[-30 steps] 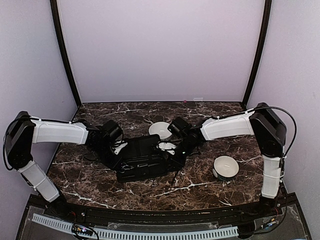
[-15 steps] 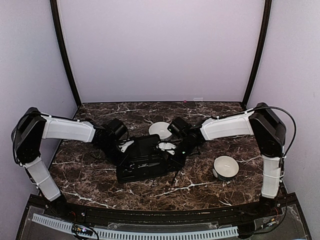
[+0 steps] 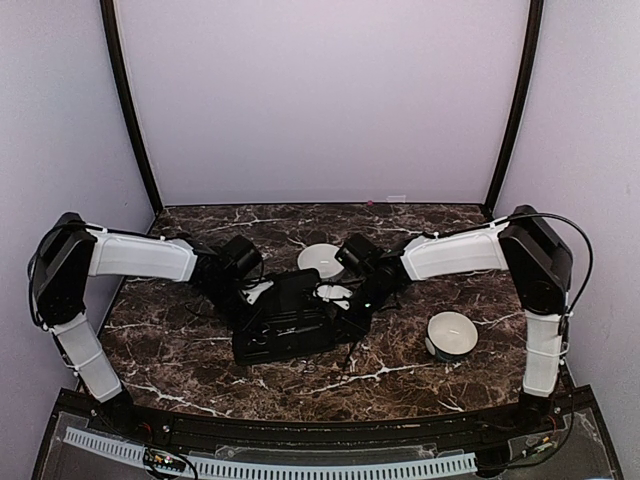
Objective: Sort the hair-cutting tools
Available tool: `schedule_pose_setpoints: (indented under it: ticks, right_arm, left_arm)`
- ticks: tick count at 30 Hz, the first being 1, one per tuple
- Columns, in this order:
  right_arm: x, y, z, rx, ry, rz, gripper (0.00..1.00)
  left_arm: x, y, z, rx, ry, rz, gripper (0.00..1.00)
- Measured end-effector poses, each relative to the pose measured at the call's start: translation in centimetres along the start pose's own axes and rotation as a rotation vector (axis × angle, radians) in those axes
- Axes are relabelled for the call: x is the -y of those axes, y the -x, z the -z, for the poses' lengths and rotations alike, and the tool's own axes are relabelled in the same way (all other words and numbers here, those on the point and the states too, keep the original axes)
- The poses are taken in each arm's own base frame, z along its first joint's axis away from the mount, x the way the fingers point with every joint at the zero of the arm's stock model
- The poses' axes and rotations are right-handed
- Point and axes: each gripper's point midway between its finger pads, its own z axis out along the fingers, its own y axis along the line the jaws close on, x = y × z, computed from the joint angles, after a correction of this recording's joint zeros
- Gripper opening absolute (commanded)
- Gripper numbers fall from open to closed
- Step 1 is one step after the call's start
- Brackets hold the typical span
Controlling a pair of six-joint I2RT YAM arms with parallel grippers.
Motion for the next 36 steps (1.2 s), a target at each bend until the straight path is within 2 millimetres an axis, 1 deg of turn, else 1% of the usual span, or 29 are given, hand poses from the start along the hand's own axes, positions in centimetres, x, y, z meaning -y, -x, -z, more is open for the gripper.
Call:
schedule_pose_setpoints:
  ticks: [3, 4, 5, 6, 8, 10, 13, 14, 15, 16, 17, 18, 20, 23, 25, 27, 29, 34, 36]
  right_arm:
    - [-0.2, -0.3, 0.6, -0.01, -0.007, 0.016, 0.48]
    - [-0.3, -0.3, 1.1, -0.014, -0.01, 0.021, 0.48]
    - [-0.5, -0.3, 1.6, -0.016, -0.014, 0.032, 0.48]
    - [-0.7, -0.1, 2.4, -0.012, -0.02, 0.047, 0.48]
    - [-1.1, 0.5, 4.0, 0.008, -0.034, 0.087, 0.48]
    - [-1.5, 1.1, 5.7, 0.033, -0.051, 0.139, 0.48]
    - [-1.5, 1.2, 6.9, 0.039, -0.084, 0.208, 0.48]
    - [-1.4, 1.1, 7.0, 0.032, -0.09, 0.223, 0.48]
    - [-1.2, 0.9, 6.9, 0.02, -0.102, 0.242, 0.48]
    - [-1.0, 0.7, 6.8, 0.011, -0.106, 0.253, 0.48]
    - [-0.7, 0.4, 6.6, -0.006, -0.119, 0.275, 0.48]
    - [-0.5, 0.3, 6.5, -0.016, -0.125, 0.289, 0.48]
    - [-0.1, 0.2, 6.1, -0.036, -0.13, 0.314, 0.48]
    - [0.3, 0.8, 5.4, -0.046, -0.134, 0.348, 0.44]
    - [-0.2, 1.4, 5.0, -0.04, -0.129, 0.37, 0.42]
    - [-1.4, 2.0, 4.4, -0.033, -0.112, 0.396, 0.39]
    - [-3.4, 2.8, 3.5, -0.031, -0.084, 0.434, 0.35]
    - [-8.8, 3.7, 0.1, -0.05, 0.031, 0.497, 0.29]
    - [-10.2, 3.7, -1.0, -0.06, 0.064, 0.502, 0.29]
  left_arm:
    - [-0.3, 0.0, 0.9, -0.011, 0.052, -0.027, 0.19]
    - [-0.3, 0.0, 1.5, -0.008, 0.067, -0.039, 0.22]
    - [-0.3, 0.2, 2.3, 0.002, 0.082, -0.05, 0.27]
    - [-0.2, 0.6, 3.5, 0.025, 0.095, -0.066, 0.3]
    - [0.1, 1.7, 6.1, 0.09, 0.113, -0.095, 0.3]
    - [0.8, 3.2, 9.5, 0.192, 0.128, -0.124, 0.31]
    - [1.5, 4.7, 14.3, 0.356, 0.151, -0.157, 0.38]
    - [1.6, 4.9, 15.5, 0.404, 0.161, -0.164, 0.48]
    - [1.6, 5.1, 16.5, 0.451, 0.17, -0.17, 0.79]
    - [1.5, 5.2, 17.5, 0.515, 0.186, -0.172, 0.96]
    - [1.1, 5.1, 18.0, 0.548, 0.205, -0.172, 0.99]
    - [0.4, 4.9, 18.4, 0.593, 0.241, -0.15, 0.99]
    - [-1.6, 4.2, 18.2, 0.647, 0.324, -0.087, 0.99]
    - [-3.9, 2.7, 16.4, 0.648, 0.401, -0.05, 0.97]
    - [-4.6, 2.1, 15.8, 0.634, 0.424, -0.031, 0.95]
    - [-4.9, 2.3, 16.1, 0.648, 0.439, -0.011, 0.92]
    - [-5.1, 2.3, 16.3, 0.656, 0.447, 0.007, 0.9]
    - [-5.1, 2.2, 16.1, 0.654, 0.431, 0.046, 0.88]
    - [-5.0, 2.1, 16.0, 0.652, 0.419, 0.063, 0.88]
